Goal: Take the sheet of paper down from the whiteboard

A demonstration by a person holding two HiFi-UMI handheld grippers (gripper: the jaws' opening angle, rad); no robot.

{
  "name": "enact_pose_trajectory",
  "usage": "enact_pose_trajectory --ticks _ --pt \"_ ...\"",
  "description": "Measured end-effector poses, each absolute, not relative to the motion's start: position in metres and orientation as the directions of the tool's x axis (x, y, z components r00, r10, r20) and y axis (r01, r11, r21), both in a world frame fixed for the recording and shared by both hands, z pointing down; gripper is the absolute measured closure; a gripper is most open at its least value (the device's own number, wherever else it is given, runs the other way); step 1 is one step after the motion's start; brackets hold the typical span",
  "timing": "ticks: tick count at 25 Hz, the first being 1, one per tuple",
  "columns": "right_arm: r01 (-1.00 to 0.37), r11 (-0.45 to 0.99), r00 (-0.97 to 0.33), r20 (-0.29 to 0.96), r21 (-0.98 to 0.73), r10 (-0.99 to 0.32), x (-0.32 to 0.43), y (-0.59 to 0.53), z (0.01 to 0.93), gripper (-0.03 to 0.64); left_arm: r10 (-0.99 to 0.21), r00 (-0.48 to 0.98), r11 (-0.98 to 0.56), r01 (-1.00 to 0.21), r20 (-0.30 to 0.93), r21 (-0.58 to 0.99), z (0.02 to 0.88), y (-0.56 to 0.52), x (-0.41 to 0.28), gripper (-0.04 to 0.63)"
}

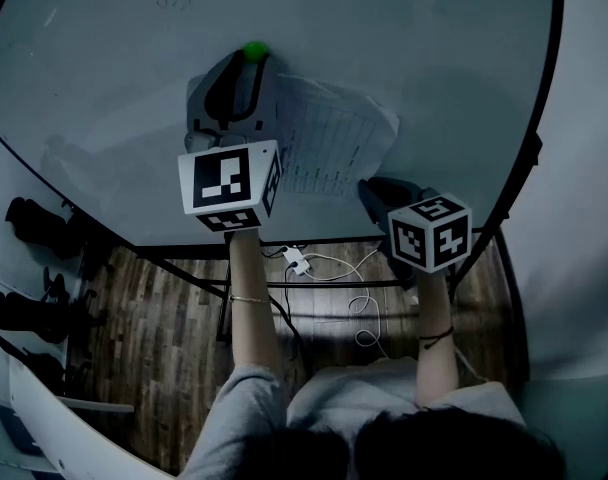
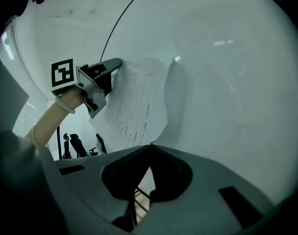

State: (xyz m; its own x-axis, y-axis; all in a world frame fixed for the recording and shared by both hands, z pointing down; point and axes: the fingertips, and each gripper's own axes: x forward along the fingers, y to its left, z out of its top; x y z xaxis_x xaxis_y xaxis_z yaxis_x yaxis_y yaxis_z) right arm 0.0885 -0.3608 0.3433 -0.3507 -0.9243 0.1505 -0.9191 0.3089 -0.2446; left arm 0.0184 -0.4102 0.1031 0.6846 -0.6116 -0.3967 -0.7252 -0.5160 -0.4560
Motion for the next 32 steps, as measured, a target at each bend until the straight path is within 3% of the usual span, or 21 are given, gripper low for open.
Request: enact_pose_trajectory --ticks 27,30,32 --pt "-0.932 0.287 -0.312 0.089 -0.222 -0.946 0.072 -0.318 0.334 0.615 -0.597 0.701 -0.581 -0.713 -0.39 -0.392 0.13 -0.384 -0.011 0.471" --pt "-0.934 0.288 -0.309 0.075 -0.212 -0.948 0.071 -0.309 0.333 0.615 -0.609 0.708 -0.596 -0.706 -0.357 -0.383 0.148 -0.378 -0.017 0.5" --pt "-0.934 0.296 -0.314 0.062 -0.202 -0.947 0.07 -0.305 0.33 0.615 -0.628 0.705 -0.598 -0.709 -0.33 -0.374 0.162 -0.375 -0.022 0.554"
